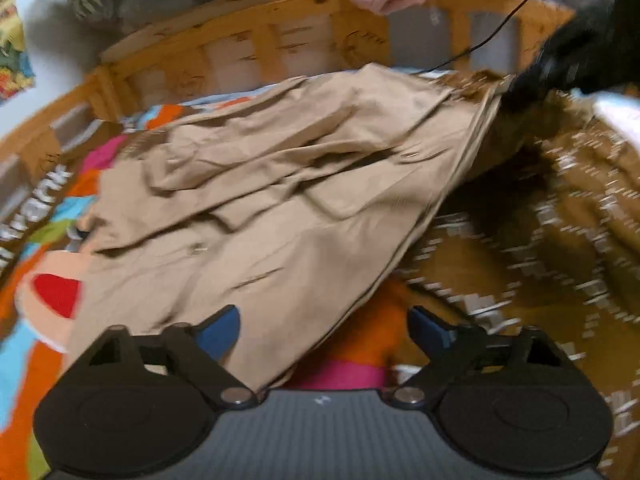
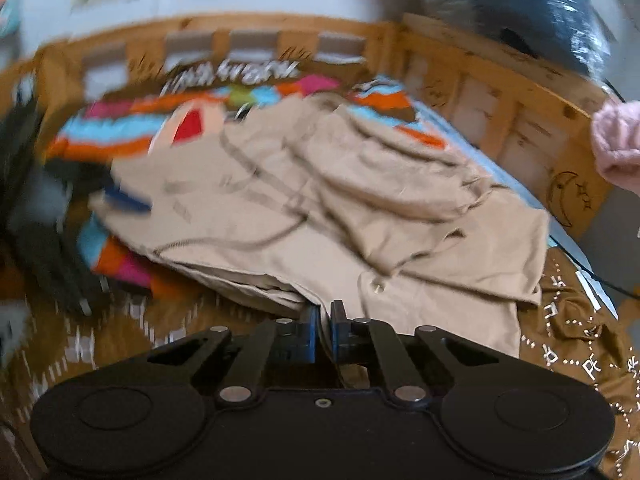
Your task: Fold large clothes
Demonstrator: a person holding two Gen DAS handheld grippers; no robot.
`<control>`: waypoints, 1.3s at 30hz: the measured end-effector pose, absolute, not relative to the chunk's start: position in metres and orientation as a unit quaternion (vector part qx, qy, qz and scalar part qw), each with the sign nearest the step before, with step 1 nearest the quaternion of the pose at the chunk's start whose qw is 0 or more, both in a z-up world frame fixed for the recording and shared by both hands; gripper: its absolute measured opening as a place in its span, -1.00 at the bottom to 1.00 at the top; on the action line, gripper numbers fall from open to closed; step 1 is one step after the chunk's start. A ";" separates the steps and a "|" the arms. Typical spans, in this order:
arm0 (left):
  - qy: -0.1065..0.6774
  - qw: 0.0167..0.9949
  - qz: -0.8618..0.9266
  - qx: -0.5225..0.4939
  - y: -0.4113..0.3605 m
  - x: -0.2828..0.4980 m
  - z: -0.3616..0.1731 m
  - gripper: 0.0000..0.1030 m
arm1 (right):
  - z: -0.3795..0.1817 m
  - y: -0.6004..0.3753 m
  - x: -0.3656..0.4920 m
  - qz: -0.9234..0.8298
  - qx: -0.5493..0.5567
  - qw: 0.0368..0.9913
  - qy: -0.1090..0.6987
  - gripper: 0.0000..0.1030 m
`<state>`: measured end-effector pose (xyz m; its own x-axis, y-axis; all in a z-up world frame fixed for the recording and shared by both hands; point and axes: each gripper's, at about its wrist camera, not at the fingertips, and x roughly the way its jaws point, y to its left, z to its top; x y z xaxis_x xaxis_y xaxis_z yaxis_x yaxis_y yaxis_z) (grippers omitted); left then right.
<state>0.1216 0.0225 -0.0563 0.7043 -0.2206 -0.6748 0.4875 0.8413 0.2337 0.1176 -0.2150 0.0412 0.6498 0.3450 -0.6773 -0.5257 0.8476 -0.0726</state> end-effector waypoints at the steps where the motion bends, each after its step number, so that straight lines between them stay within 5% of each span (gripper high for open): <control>1: 0.331 0.903 -0.176 0.210 0.028 0.124 -0.055 0.57 | 0.045 -0.216 0.119 0.242 -0.130 0.901 0.337 -0.88; 4: 0.331 0.909 -0.127 0.218 0.054 0.130 -0.049 0.31 | 0.046 -0.219 0.121 0.244 -0.132 0.901 0.334 -0.88; 10: 0.340 0.909 -0.089 0.223 0.104 0.139 -0.035 0.23 | 0.018 -0.219 0.104 0.251 -0.150 0.884 0.365 -0.89; 14: 0.360 0.898 -0.089 0.235 0.116 0.143 -0.039 -0.21 | 0.002 -0.214 0.092 0.256 -0.173 0.875 0.373 -0.83; 16: 0.377 0.896 -0.108 0.206 0.122 0.148 -0.037 -0.63 | -0.008 -0.211 0.085 0.257 -0.197 0.869 0.375 -0.52; 19: 0.371 0.903 -0.105 0.191 0.122 0.152 -0.032 -0.72 | -0.029 -0.211 0.072 0.258 -0.242 0.852 0.386 -0.09; 21: 0.367 0.908 -0.100 0.178 0.123 0.154 -0.028 -0.73 | -0.046 -0.213 0.061 0.232 -0.304 0.841 0.383 -0.03; 26: 0.367 0.909 -0.098 0.171 0.123 0.157 -0.024 -0.73 | -0.064 -0.242 0.059 0.136 -0.368 0.840 0.376 -0.31; 28: 0.363 0.910 -0.102 0.176 0.122 0.153 -0.023 -0.79 | -0.061 -0.249 0.058 0.135 -0.363 0.844 0.372 -0.84; 39: 0.316 0.926 -0.138 0.154 0.137 0.119 0.040 -0.94 | 0.064 -0.284 0.049 0.168 -0.296 0.877 0.340 -0.98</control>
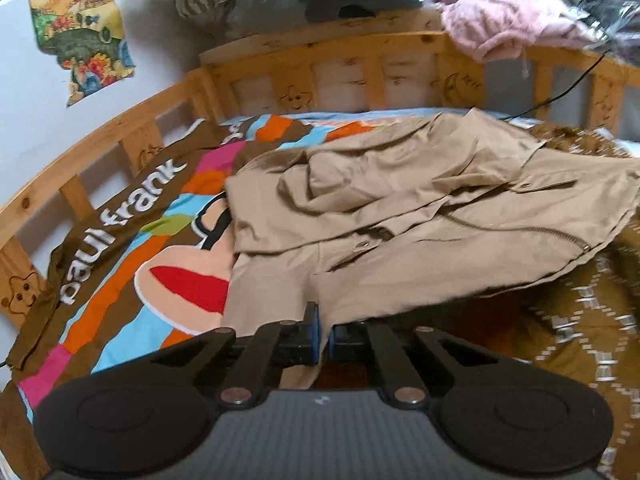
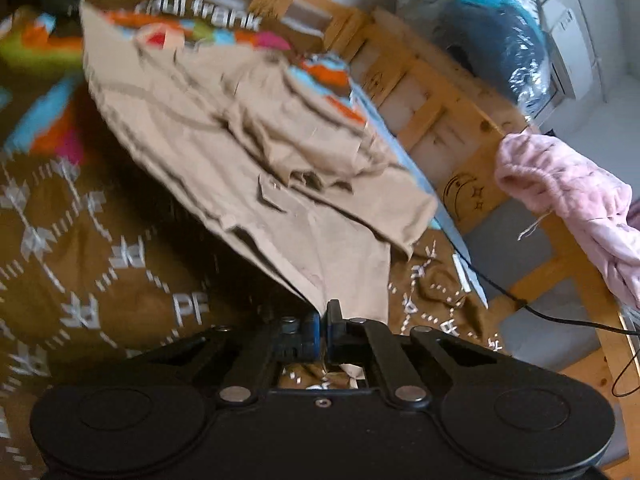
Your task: Fold large clothes
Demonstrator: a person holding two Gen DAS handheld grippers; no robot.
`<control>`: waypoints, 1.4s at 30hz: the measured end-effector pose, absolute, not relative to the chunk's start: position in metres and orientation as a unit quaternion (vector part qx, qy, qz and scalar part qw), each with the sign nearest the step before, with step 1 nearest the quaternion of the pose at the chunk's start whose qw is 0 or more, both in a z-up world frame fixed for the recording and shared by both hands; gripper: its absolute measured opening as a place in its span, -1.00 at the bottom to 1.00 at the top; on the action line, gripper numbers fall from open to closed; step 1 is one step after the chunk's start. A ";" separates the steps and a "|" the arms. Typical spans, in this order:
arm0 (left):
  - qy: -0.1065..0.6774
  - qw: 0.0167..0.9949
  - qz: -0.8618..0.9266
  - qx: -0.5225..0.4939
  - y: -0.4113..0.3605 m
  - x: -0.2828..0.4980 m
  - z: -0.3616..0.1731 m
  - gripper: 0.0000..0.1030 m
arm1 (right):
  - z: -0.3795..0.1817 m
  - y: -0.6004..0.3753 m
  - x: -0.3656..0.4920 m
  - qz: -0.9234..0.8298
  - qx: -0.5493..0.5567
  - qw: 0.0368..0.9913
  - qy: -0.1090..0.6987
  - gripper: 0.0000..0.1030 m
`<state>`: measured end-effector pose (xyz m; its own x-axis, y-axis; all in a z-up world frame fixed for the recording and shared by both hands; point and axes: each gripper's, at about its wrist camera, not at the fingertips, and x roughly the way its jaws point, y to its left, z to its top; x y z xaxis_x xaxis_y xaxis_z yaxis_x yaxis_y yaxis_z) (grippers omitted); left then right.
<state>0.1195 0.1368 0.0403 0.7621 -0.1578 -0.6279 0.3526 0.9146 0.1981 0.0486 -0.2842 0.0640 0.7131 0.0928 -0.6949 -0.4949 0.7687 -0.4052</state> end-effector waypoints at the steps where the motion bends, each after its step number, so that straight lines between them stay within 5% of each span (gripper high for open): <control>1: 0.320 0.923 -0.146 0.154 0.140 0.119 0.049 -0.94 | 0.074 -0.287 0.050 0.178 -0.285 0.874 0.350 -0.98; 11: 0.340 0.919 -0.151 0.133 0.129 0.201 0.097 -0.92 | 0.116 -0.297 0.139 0.175 -0.263 0.878 0.360 -0.97; 24: 0.430 0.882 -0.148 0.121 0.118 0.408 0.040 -0.87 | 0.028 -0.296 0.348 0.114 -0.231 0.880 0.399 -0.96; 30: 0.454 0.879 -0.144 0.016 0.150 0.440 0.004 -0.30 | -0.013 -0.295 0.377 0.096 -0.180 0.890 0.408 -0.94; 34: 0.424 0.894 -0.133 -0.055 0.175 0.432 0.006 0.62 | -0.023 -0.297 0.385 0.105 -0.157 0.895 0.405 -0.92; 38: 0.379 0.909 -0.143 -0.095 0.192 0.415 0.027 0.91 | -0.025 -0.304 0.384 0.101 -0.131 0.901 0.402 -0.84; 41: 0.345 0.923 -0.144 -0.089 0.194 0.391 0.045 0.96 | -0.017 -0.314 0.381 0.102 -0.096 0.906 0.399 -0.50; 42: 0.334 0.928 -0.145 -0.074 0.191 0.380 0.051 0.99 | -0.011 -0.318 0.377 0.100 -0.083 0.910 0.393 -0.04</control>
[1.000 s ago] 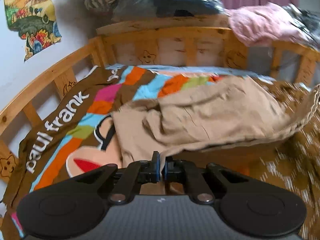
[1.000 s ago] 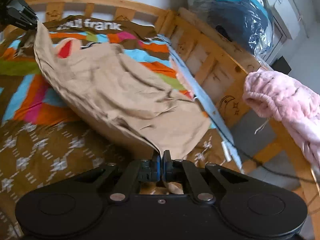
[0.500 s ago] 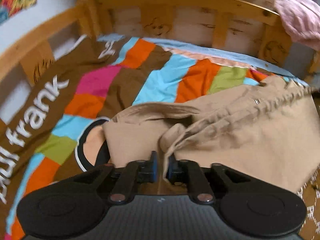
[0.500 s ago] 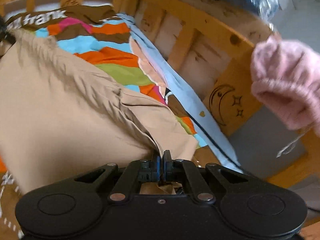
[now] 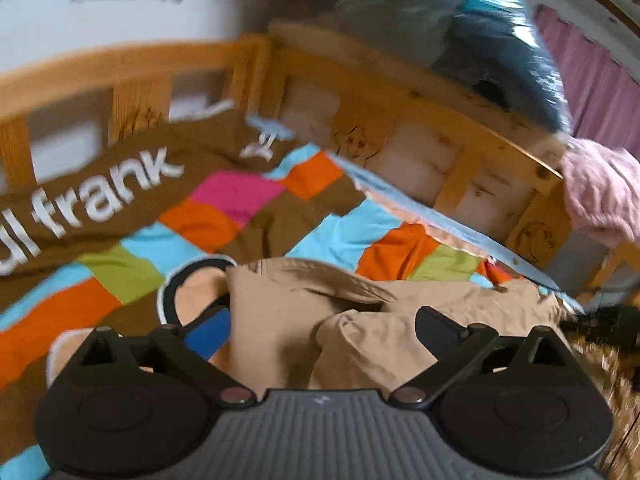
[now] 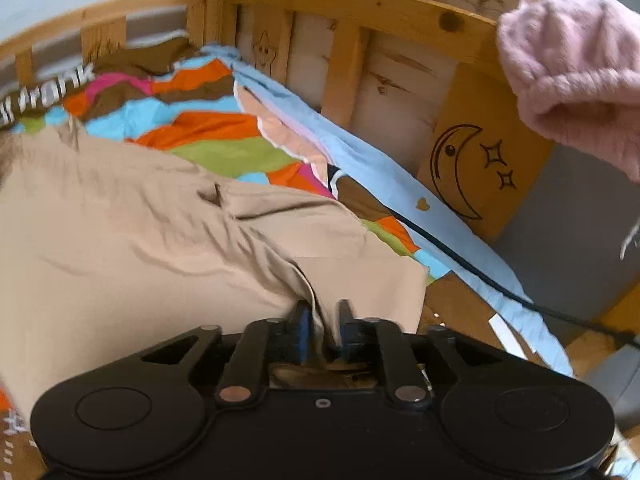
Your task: Fold large clothes
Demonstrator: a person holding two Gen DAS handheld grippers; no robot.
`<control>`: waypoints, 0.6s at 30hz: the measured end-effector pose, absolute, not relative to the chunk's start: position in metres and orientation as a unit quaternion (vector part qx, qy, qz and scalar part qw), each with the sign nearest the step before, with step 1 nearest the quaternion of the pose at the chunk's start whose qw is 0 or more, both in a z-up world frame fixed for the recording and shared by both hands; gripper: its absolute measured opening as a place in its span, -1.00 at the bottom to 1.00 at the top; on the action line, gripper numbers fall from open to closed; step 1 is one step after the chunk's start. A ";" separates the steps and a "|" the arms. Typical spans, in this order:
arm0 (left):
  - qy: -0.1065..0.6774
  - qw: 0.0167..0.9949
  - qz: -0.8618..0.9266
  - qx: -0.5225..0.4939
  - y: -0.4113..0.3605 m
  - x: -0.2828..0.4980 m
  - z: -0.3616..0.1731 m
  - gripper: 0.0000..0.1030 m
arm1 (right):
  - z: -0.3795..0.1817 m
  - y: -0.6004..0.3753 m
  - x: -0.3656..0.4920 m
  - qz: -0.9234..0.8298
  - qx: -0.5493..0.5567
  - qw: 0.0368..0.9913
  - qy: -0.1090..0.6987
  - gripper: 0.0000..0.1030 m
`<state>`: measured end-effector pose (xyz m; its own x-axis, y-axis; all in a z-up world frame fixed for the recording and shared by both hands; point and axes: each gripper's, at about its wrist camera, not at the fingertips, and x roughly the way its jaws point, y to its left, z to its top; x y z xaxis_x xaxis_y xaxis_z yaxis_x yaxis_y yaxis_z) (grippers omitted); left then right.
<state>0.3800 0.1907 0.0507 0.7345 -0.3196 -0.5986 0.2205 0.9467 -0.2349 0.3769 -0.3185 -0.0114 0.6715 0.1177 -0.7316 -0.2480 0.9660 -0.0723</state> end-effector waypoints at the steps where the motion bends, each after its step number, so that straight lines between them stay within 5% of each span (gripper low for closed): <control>1: 0.321 0.934 -0.146 -0.059 0.187 0.368 0.053 0.99 | -0.006 -0.324 0.372 0.103 -0.070 0.914 0.386 0.39; 3: 0.308 0.938 -0.156 -0.031 0.178 0.346 0.054 0.99 | 0.005 -0.334 0.357 0.121 -0.055 0.918 0.374 0.67; 9: 0.306 0.934 -0.168 0.075 0.140 0.291 0.021 0.99 | 0.010 -0.358 0.291 0.112 -0.009 0.915 0.386 0.86; 11: 0.308 0.934 -0.142 0.112 0.128 0.284 0.007 0.87 | 0.000 -0.362 0.272 0.101 0.013 0.915 0.391 0.79; 17: 0.341 0.933 -0.077 0.082 0.126 0.291 -0.017 0.06 | -0.035 -0.378 0.254 0.046 0.165 0.891 0.419 0.16; 18: 0.345 0.932 -0.076 0.077 0.128 0.292 -0.018 -0.41 | -0.036 -0.377 0.256 0.044 0.174 0.889 0.421 0.03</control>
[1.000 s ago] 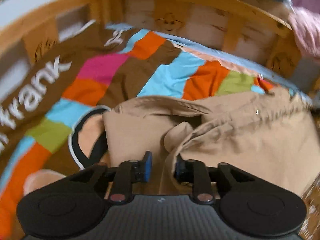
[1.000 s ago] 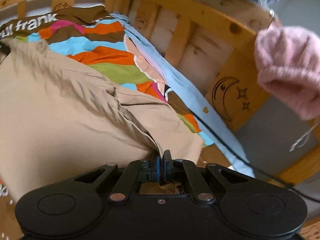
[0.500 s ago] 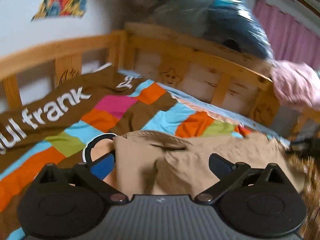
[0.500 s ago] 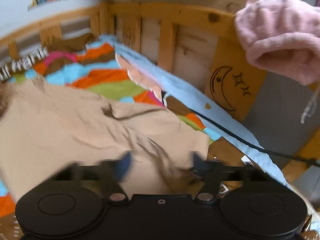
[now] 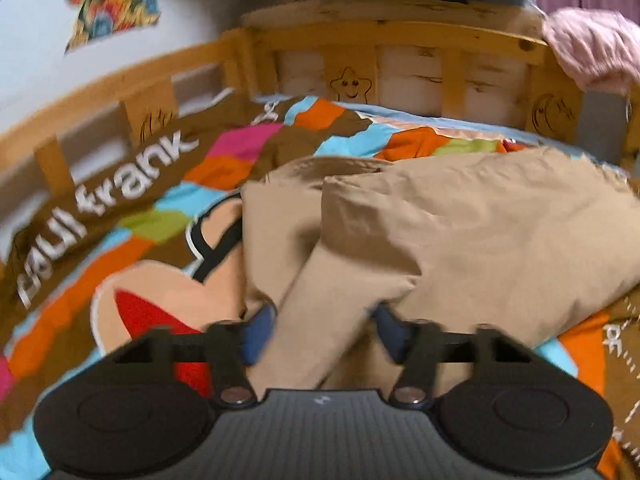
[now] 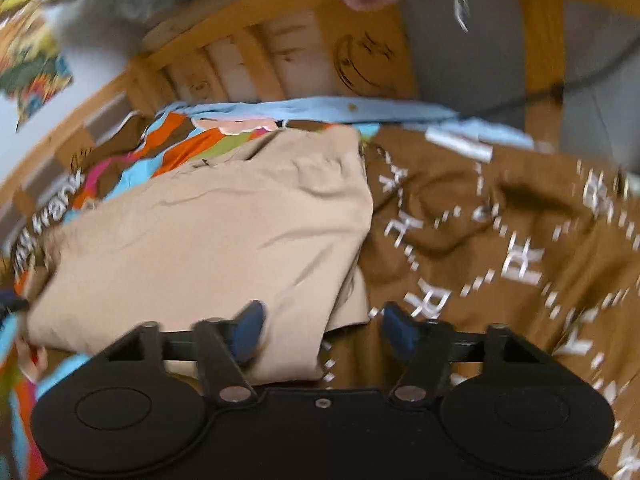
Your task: Fold large clothes
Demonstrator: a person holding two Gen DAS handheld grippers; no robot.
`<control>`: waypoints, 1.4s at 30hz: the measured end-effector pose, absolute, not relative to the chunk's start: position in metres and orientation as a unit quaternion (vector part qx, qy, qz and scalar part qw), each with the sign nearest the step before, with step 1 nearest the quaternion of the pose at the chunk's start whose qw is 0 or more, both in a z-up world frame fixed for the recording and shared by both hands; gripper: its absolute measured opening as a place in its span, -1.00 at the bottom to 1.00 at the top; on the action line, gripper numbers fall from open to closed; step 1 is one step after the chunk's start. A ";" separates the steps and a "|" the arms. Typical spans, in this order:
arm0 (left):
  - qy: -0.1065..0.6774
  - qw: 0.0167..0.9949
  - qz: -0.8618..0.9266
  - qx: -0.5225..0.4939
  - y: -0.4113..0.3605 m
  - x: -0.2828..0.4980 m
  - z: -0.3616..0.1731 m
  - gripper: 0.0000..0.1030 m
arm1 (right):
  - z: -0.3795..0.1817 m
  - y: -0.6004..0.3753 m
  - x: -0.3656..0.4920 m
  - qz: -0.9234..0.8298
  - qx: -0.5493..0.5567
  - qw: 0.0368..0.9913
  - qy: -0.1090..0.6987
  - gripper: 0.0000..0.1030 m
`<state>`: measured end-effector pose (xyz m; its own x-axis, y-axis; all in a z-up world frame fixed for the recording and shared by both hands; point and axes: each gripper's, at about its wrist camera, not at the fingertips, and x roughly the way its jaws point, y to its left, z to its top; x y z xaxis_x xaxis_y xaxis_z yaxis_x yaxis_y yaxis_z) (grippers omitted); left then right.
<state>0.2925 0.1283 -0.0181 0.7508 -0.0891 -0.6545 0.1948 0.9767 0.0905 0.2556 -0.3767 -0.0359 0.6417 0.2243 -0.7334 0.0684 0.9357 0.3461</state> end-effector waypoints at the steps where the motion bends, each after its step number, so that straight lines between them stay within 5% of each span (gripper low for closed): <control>1: 0.352 0.930 -0.077 0.070 0.129 0.295 -0.019 -0.85 | -0.035 -0.375 0.257 0.039 0.172 0.891 0.419 -0.03; 2: 0.356 0.930 -0.074 0.059 0.133 0.296 -0.018 -0.93 | -0.032 -0.373 0.259 0.039 0.168 0.893 0.416 -0.14; 3: 0.353 0.932 -0.067 0.041 0.138 0.297 -0.015 -1.00 | -0.028 -0.371 0.261 0.038 0.164 0.895 0.412 -0.48; 6: 0.338 0.940 -0.031 -0.033 0.165 0.294 0.000 -1.00 | -0.006 -0.368 0.262 0.035 0.137 0.909 0.393 -0.86; 15: 0.421 0.891 0.023 -0.167 0.249 0.327 -0.023 -1.00 | -0.026 -0.360 0.281 0.031 0.081 0.902 0.424 -0.88; 17: 0.415 0.890 0.004 -0.189 0.252 0.326 -0.025 -0.89 | -0.028 -0.361 0.277 0.030 0.089 0.901 0.423 -0.85; 18: 0.408 0.891 0.003 -0.198 0.253 0.322 -0.025 -0.63 | -0.028 -0.363 0.275 0.030 0.100 0.900 0.423 -0.73; 19: 0.404 0.892 -0.002 -0.202 0.254 0.319 -0.026 -0.14 | -0.027 -0.366 0.273 0.032 0.115 0.898 0.424 -0.62; 21: 0.405 0.892 -0.003 -0.202 0.253 0.310 -0.025 0.14 | -0.026 -0.372 0.268 0.034 0.144 0.894 0.423 -0.49; 24: 0.420 0.891 -0.012 -0.176 0.241 0.308 -0.030 -0.03 | -0.030 -0.375 0.266 0.018 0.170 0.885 0.434 -0.46; 26: 0.445 0.883 0.014 -0.149 0.233 0.312 -0.041 -0.67 | -0.033 -0.378 0.266 0.006 0.198 0.876 0.440 -0.49; 28: 0.444 0.880 0.010 -0.170 0.234 0.316 -0.044 -0.97 | -0.029 -0.374 0.265 -0.001 0.191 0.879 0.437 -0.95; 36: 0.458 0.879 0.008 -0.130 0.222 0.329 -0.045 -0.93 | -0.033 -0.367 0.245 -0.018 0.141 0.876 0.462 -0.99; 38: 0.443 0.889 0.012 -0.118 0.216 0.324 -0.042 -0.83 | -0.031 -0.361 0.243 -0.019 0.118 0.884 0.451 -0.92; 39: 0.431 0.895 0.022 -0.110 0.213 0.320 -0.037 -0.54 | -0.023 -0.356 0.241 -0.025 0.089 0.896 0.435 -0.79; 40: 0.416 0.903 0.027 -0.102 0.208 0.313 -0.031 0.08 | -0.015 -0.351 0.239 -0.031 0.058 0.907 0.415 -0.56; 42: 0.373 0.923 0.050 -0.082 0.198 0.299 -0.017 0.69 | 0.004 -0.334 0.238 -0.036 -0.018 0.933 0.358 -0.27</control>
<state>0.2994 0.1976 -0.0165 0.7172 0.0307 -0.6962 -0.1533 0.9815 -0.1147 0.2382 -0.3340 0.0036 0.7406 -0.0793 -0.6673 0.0534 0.9968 -0.0591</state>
